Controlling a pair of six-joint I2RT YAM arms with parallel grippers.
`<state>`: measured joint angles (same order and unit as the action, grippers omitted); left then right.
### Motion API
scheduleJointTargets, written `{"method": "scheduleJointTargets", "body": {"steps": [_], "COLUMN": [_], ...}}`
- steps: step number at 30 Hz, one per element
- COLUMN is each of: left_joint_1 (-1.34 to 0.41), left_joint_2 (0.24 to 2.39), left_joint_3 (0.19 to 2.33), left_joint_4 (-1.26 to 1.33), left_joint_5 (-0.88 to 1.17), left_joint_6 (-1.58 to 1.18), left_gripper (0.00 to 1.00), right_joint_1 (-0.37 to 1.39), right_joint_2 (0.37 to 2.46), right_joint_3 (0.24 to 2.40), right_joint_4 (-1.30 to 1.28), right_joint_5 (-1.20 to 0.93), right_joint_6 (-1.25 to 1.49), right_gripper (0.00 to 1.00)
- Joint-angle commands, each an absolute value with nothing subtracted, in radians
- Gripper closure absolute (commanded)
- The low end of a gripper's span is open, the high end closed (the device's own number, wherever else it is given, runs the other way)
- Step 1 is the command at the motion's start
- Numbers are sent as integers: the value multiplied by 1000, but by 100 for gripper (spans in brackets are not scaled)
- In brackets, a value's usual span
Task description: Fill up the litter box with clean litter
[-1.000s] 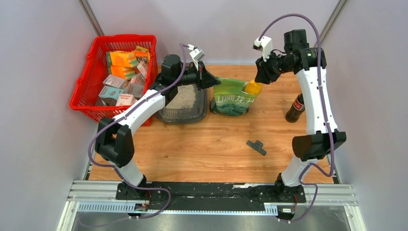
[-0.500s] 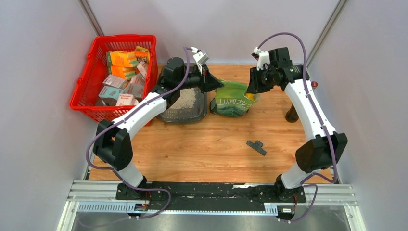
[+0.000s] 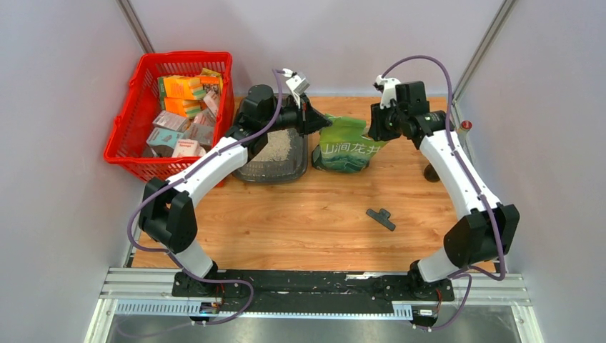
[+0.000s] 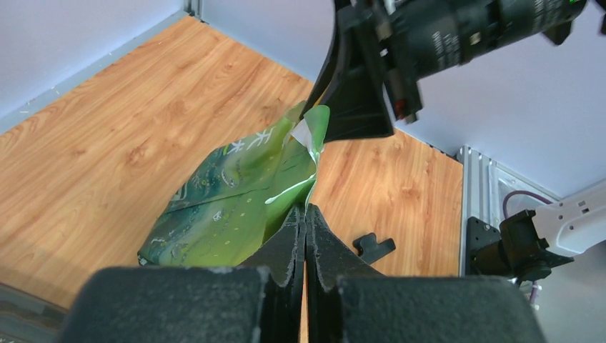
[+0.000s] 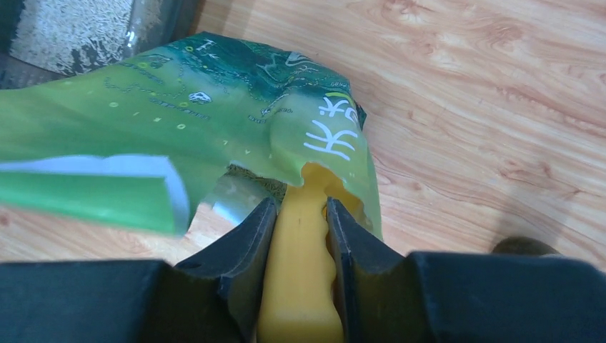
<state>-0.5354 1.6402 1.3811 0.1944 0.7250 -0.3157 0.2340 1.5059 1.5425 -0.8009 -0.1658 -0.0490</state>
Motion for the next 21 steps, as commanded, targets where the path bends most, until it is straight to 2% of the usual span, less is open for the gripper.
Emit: {"method": "scheduleJointTargets", "body": {"steps": [1,5,14,17,21], "left_joint_1": [-543,-543,-541,-538,-531], "left_joint_2": [1608,1608,1626,1632,1634], "left_joint_3": [1451,1445,1468,1494,1522], "left_joint_4": [308,316,296,246,134], "left_joint_5": [758,756,752,753,762], "left_joint_6": [-322,-324,-305,-269,-181], "left_gripper": [100,100,100,100,100], "right_joint_1": [238,238,207,187,120], "right_joint_2": [1557,1572,1649,1666,1710], "right_joint_3": [1479,1442,1447,1424,1399], "right_joint_4": [-732,-709,-672,-632,-516], "right_joint_5": [-35,-50,-374,-494,-780], "right_joint_6": [-60,4,257,304,470], "right_gripper": [100,100,100,100,100]}}
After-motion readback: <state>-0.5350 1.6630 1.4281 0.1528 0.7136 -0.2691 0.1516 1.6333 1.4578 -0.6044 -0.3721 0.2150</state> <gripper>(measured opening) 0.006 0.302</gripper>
